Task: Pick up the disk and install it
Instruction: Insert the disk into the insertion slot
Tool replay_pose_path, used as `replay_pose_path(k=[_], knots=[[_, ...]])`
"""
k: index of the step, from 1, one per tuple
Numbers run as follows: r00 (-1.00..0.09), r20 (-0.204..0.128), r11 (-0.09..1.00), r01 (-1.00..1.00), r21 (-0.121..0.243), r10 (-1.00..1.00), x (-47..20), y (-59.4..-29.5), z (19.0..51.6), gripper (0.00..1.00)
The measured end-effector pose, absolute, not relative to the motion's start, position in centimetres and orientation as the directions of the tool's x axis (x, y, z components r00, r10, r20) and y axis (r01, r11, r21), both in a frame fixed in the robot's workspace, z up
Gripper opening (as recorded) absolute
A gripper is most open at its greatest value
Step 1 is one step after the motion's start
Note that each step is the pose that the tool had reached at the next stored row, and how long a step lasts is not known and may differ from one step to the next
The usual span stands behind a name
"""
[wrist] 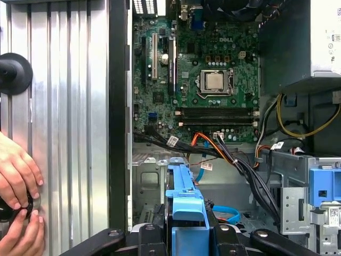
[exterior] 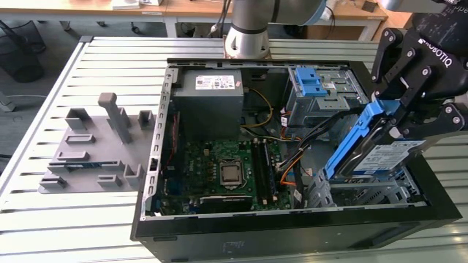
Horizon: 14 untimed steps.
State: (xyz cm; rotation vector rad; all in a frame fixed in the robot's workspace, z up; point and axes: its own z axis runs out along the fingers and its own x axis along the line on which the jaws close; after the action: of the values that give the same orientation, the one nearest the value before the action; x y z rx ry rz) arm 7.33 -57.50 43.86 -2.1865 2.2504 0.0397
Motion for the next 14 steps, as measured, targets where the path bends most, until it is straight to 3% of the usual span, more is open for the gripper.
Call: replay_pose_path(k=[14], knots=[[-0.011, -0.02, 0.01, -1.0, 0.016, -1.0, 7.44, -57.52, 43.42, 0.36]])
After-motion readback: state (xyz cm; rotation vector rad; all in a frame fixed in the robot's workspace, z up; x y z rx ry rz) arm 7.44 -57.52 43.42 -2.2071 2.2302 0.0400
